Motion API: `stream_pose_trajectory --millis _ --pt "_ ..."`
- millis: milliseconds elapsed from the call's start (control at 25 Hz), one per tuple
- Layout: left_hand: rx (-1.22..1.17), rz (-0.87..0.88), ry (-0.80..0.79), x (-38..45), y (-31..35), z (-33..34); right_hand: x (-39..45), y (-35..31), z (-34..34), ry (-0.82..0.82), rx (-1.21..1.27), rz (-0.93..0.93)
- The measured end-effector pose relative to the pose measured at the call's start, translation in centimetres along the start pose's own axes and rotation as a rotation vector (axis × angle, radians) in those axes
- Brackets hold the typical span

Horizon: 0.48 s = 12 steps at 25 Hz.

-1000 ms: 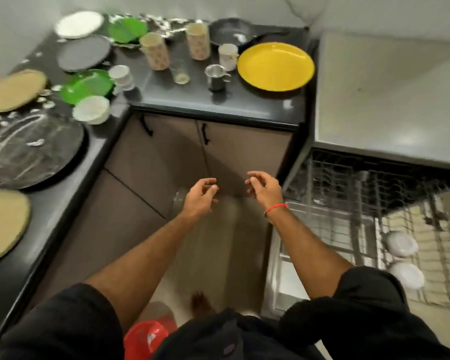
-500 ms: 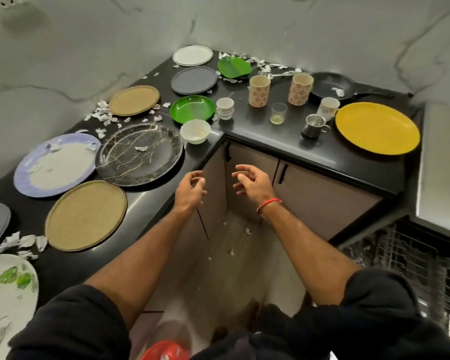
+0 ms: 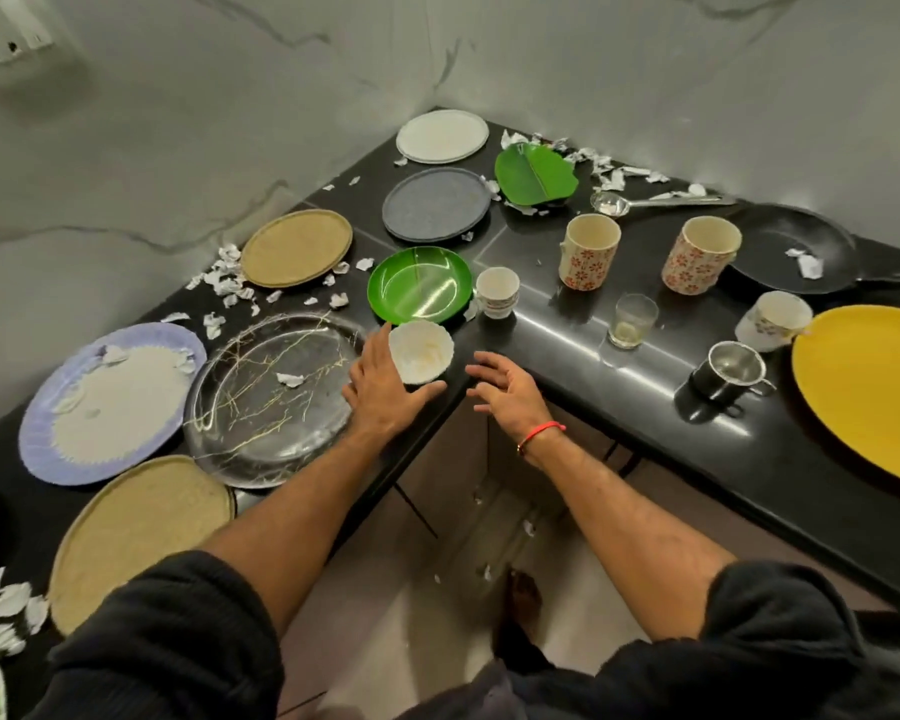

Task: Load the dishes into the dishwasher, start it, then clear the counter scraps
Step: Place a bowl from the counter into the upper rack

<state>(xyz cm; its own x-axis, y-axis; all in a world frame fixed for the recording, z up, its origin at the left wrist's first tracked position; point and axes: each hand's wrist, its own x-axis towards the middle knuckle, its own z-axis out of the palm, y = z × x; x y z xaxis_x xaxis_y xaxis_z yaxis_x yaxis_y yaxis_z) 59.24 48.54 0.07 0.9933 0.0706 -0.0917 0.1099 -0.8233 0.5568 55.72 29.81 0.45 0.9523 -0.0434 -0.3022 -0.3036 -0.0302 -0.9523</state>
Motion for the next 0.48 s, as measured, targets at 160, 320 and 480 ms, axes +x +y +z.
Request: stream_pose_trajectory --millis 160,320,480 --pt "0.093 -0.059 -0.082 3.4 1.9 1.0 2.8 -0.3 -2.2 -0.003 -0.002 0.012" --pt "0.073 -0.044 -0.017 3.5 2.9 0.7 2.9 -0.3 -3.2 0.016 -0.004 -0.004" --pt "-0.397 0.017 -0.167 0.3 3.7 -0.9 -0.2 -0.6 -3.8 -0.047 0.015 -0.109"
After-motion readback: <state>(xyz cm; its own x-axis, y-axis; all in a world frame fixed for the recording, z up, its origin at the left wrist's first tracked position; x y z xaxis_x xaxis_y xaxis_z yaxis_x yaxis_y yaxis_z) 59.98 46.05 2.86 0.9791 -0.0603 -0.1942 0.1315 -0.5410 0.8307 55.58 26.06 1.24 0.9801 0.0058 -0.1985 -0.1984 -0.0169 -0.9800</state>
